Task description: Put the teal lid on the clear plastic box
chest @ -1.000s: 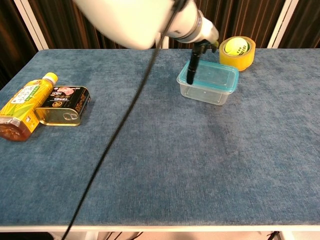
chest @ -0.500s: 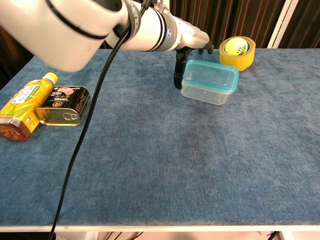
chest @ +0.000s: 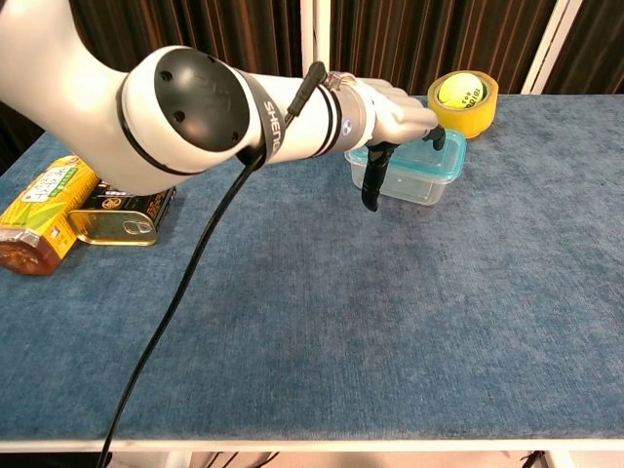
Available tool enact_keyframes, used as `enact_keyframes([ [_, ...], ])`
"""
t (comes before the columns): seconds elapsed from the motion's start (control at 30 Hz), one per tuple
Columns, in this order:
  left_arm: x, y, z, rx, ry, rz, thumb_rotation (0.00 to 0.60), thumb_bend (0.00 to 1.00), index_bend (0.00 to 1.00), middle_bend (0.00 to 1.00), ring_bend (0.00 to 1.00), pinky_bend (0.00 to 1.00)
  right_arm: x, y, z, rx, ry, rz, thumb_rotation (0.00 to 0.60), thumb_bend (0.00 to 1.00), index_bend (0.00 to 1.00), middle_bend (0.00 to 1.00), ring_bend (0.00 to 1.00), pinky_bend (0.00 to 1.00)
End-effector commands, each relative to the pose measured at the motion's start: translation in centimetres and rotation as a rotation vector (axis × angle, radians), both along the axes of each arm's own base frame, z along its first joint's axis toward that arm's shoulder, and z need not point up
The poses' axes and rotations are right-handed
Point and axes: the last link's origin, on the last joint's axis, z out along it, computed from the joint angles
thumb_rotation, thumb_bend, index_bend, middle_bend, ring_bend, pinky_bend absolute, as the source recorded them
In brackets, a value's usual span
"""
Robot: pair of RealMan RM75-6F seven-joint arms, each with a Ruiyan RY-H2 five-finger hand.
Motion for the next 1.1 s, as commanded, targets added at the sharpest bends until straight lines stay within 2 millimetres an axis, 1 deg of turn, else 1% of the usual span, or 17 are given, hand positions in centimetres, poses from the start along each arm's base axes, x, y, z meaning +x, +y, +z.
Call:
enact_keyframes([
  [0.03,-0.2,0.0,-0.3,-0.003,0.011,0.004,0.6,0.0,0.12,0.07,0.01,0.07,0.0,0.0,-0.1,0.002,0.0,-0.001,0.6,0.04,0.0,0.0,0.0,0.0],
  [0.67,-0.8,0.1,-0.1,-0.017,0.013,0.039,0.6,0.0,0.12,0.07,0.01,0.07,0.1,0.1,-0.1,-0.001,0.001,0.0,0.6,0.04,0.0,0.0,0.0,0.0],
  [0.77,-0.5,0.4,0.3,-0.014,-0.024,0.053,0.6,0.0,0.12,0.07,0.01,0.07,0.1,0.2,0.0,-0.003,0.002,-0.001,0.6,0.04,0.0,0.0,0.0,0.0],
  [0.9,-0.2,1.0,1.5,-0.005,-0.071,0.074,0.6,0.0,0.12,0.07,0.01,0.07,0.0,0.3,0.1,-0.008,0.002,-0.002,0.6,0.04,0.0,0.0,0.0,0.0],
  [0.97,-0.3,1.5,1.9,0.009,-0.073,0.08,0.6,0.0,0.12,0.07,0.01,0.07,0.1,0.3,0.1,-0.009,0.002,-0.001,0.6,0.04,0.0,0.0,0.0,0.0],
  [1.1,-0.8,2.4,2.2,0.031,-0.053,0.098,0.6,0.0,0.12,0.07,0.01,0.07,0.0,0.4,0.1,-0.012,0.001,-0.002,0.6,0.04,0.0,0.0,0.0,0.0],
])
